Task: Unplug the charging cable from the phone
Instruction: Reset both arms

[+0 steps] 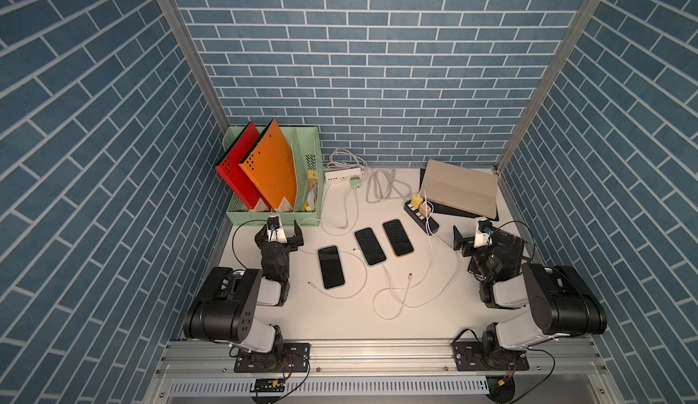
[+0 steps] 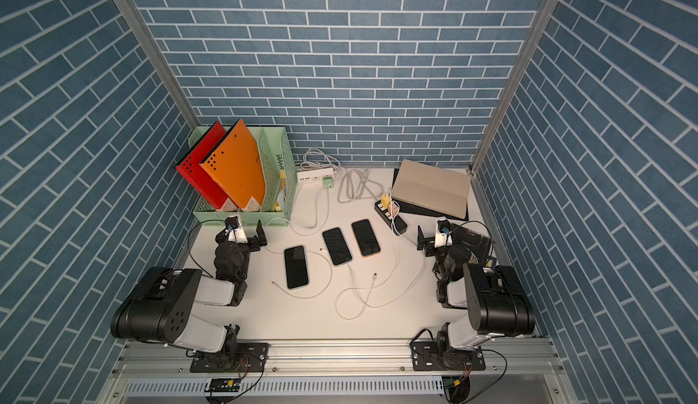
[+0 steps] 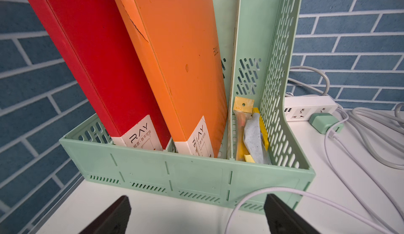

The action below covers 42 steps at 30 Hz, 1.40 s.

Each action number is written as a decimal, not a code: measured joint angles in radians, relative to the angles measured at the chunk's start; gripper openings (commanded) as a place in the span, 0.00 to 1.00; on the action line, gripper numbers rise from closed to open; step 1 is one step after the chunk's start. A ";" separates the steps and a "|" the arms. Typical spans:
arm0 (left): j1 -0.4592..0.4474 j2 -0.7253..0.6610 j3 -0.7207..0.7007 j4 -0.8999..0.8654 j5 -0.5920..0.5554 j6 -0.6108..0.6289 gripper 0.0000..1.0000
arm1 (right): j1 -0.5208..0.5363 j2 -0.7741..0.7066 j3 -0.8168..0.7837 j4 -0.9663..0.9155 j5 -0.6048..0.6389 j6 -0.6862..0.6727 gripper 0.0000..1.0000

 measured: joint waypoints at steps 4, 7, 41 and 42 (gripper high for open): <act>0.000 0.000 0.000 0.000 0.000 0.000 1.00 | -0.001 0.000 0.000 0.002 -0.014 -0.002 0.99; 0.000 0.000 0.000 0.000 0.000 0.000 1.00 | -0.002 0.000 -0.005 0.008 -0.068 -0.016 1.00; 0.001 0.000 0.000 0.000 -0.002 0.000 1.00 | 0.011 0.000 -0.044 0.074 0.133 0.026 1.00; 0.001 0.000 0.000 0.000 -0.002 0.000 1.00 | 0.011 0.000 -0.043 0.074 0.134 0.026 0.99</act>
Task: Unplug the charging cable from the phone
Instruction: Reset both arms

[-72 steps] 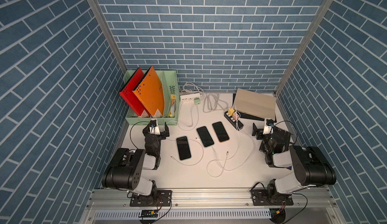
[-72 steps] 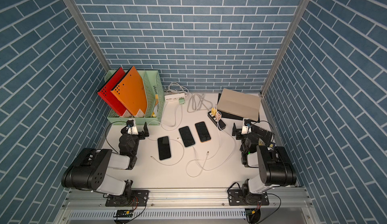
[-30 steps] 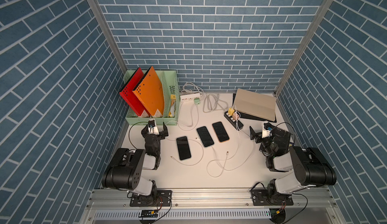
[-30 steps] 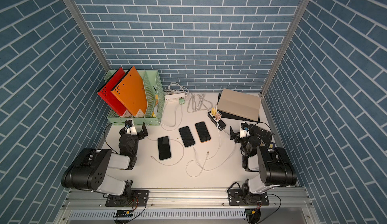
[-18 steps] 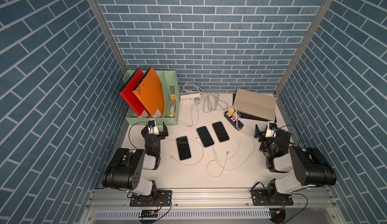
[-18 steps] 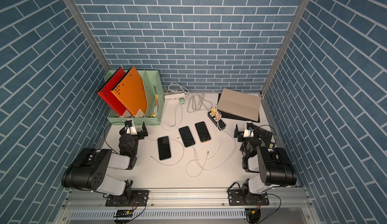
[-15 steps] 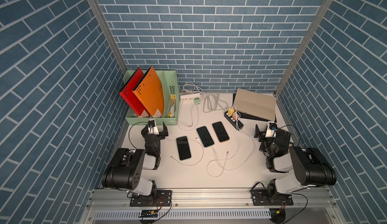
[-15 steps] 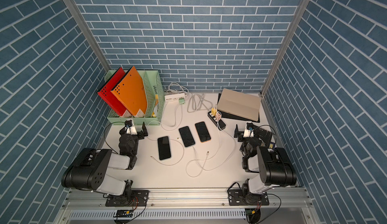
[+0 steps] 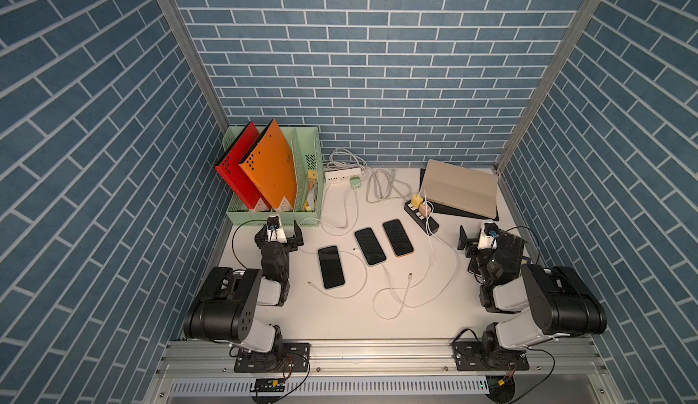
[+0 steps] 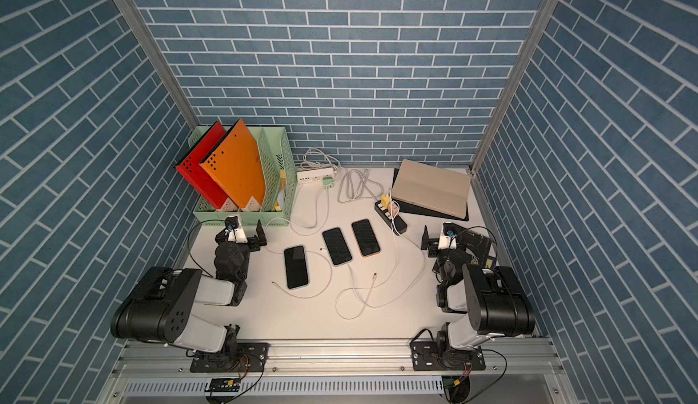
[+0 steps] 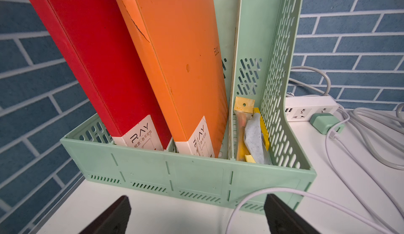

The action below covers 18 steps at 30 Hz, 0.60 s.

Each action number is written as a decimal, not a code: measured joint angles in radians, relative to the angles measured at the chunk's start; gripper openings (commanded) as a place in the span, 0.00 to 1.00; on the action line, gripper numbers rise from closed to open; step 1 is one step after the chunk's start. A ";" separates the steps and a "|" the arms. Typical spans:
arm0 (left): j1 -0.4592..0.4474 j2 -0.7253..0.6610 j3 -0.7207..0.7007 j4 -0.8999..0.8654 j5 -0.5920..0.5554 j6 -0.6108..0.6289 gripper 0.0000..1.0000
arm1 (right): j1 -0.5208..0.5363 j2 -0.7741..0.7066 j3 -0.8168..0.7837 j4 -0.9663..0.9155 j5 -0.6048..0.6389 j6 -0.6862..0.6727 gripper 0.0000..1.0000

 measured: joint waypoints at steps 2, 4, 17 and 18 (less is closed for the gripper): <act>0.000 0.000 0.000 0.000 0.000 0.000 1.00 | 0.000 0.000 0.000 -0.001 0.003 0.000 1.00; 0.000 0.000 0.000 0.000 0.000 0.000 1.00 | 0.000 0.000 0.003 -0.002 0.004 0.000 0.99; 0.000 0.000 0.000 0.000 0.000 0.000 1.00 | 0.001 0.000 -0.020 0.028 -0.137 -0.038 0.99; 0.000 0.000 0.000 0.000 0.000 0.000 1.00 | 0.002 0.000 -0.025 0.031 -0.139 -0.038 0.99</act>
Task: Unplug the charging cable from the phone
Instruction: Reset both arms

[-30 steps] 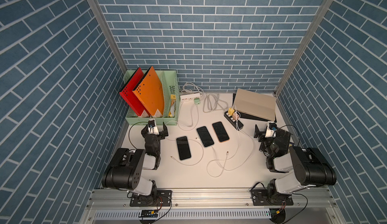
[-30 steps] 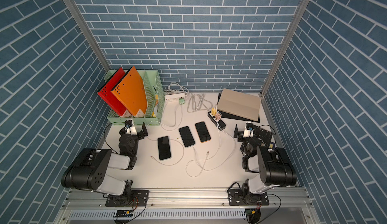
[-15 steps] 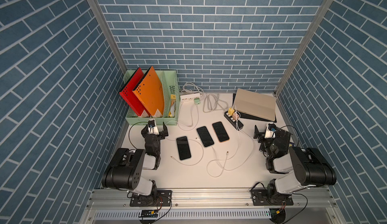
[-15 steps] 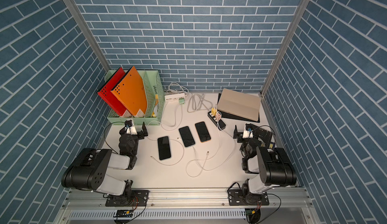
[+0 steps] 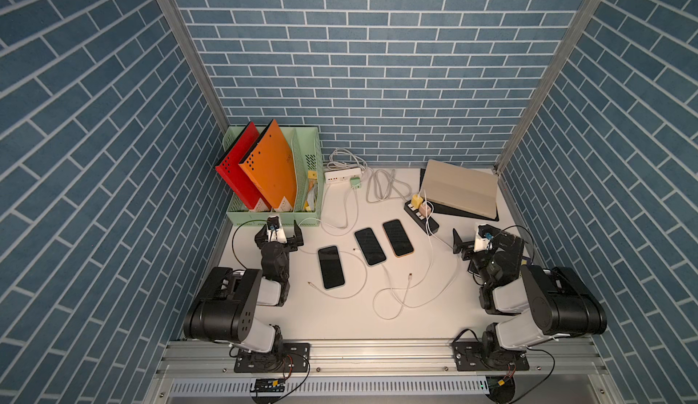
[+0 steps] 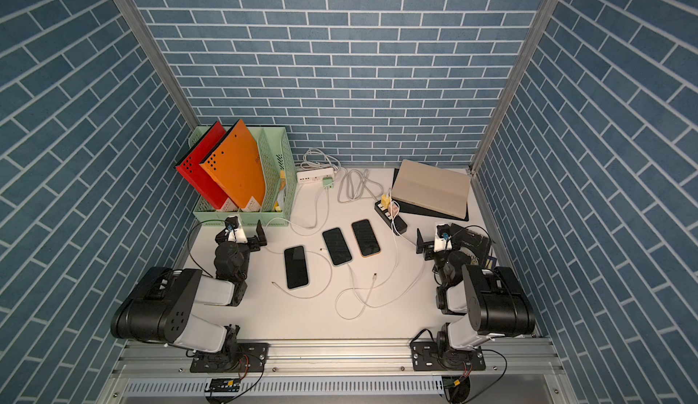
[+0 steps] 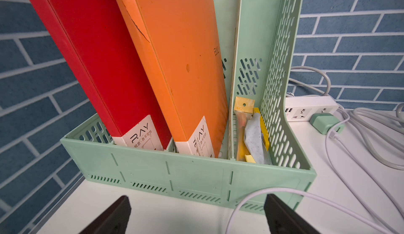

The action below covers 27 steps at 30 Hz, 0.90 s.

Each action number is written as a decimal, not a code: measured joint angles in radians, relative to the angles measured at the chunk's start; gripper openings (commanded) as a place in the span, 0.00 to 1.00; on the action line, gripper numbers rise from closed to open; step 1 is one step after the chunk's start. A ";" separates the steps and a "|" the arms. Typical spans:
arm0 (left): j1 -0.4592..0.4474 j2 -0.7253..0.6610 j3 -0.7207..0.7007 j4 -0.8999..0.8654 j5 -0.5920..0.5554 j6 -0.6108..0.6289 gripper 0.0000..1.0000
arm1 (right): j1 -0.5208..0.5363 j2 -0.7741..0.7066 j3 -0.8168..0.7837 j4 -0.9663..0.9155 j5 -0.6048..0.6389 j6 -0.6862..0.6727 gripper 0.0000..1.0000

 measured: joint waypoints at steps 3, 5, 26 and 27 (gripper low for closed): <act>0.000 0.000 0.000 0.000 0.000 0.000 1.00 | 0.000 0.000 0.008 -0.008 0.014 0.002 0.99; 0.000 0.000 0.000 0.000 0.000 0.000 1.00 | 0.000 0.000 0.031 -0.024 0.003 0.001 0.99; 0.000 0.000 0.000 0.000 0.000 0.000 1.00 | 0.000 0.000 0.113 -0.169 0.071 0.004 0.99; 0.000 0.000 0.000 0.000 0.000 0.000 1.00 | 0.000 0.000 0.113 -0.172 0.072 0.004 0.99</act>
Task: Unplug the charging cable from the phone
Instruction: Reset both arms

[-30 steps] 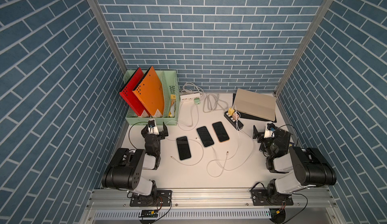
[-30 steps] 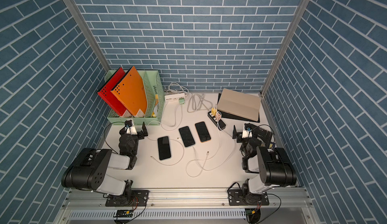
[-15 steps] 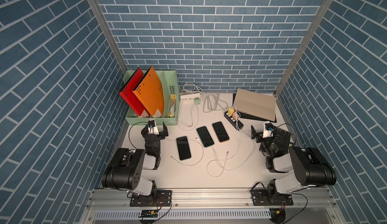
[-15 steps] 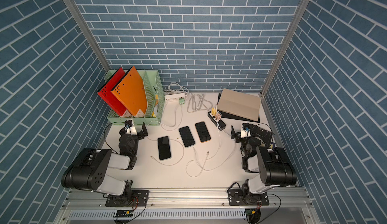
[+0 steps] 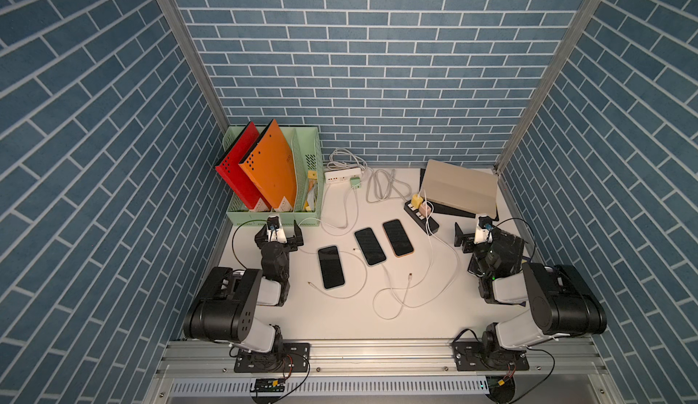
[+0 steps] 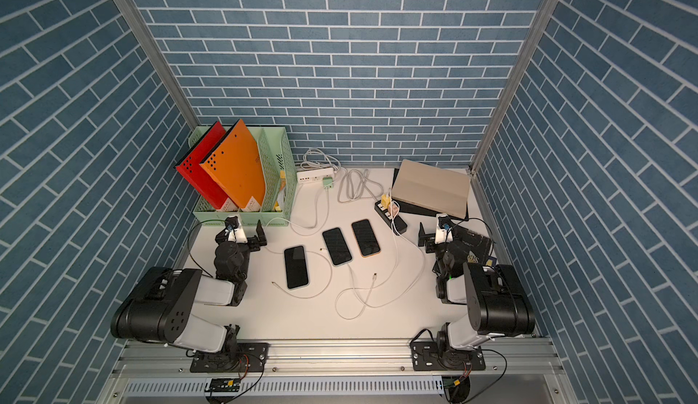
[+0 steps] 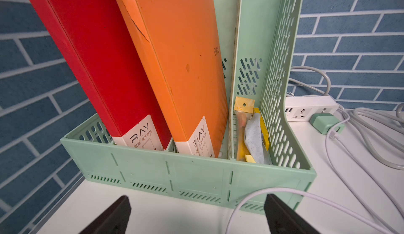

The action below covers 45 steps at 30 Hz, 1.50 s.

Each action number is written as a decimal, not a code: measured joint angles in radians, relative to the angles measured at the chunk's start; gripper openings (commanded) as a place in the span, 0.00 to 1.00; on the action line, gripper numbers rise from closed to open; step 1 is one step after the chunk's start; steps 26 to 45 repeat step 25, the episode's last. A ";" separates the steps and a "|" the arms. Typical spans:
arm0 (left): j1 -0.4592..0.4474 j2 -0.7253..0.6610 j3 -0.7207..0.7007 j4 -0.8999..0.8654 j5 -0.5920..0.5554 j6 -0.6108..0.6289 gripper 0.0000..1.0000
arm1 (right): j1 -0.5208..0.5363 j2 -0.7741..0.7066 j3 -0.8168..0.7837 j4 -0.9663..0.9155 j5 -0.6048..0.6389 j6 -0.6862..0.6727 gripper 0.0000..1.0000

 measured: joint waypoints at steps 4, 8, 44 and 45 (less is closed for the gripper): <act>0.000 0.000 0.000 0.000 0.000 0.000 1.00 | 0.000 0.000 0.000 -0.002 0.001 0.000 1.00; 0.000 0.000 0.000 0.000 0.032 0.008 1.00 | 0.000 0.000 0.000 -0.002 0.002 0.000 1.00; 0.002 0.000 0.000 0.000 0.052 0.012 1.00 | 0.000 0.000 0.000 -0.008 0.004 0.000 0.99; 0.002 0.000 0.000 0.000 0.052 0.012 1.00 | 0.000 0.000 0.000 -0.008 0.004 0.000 0.99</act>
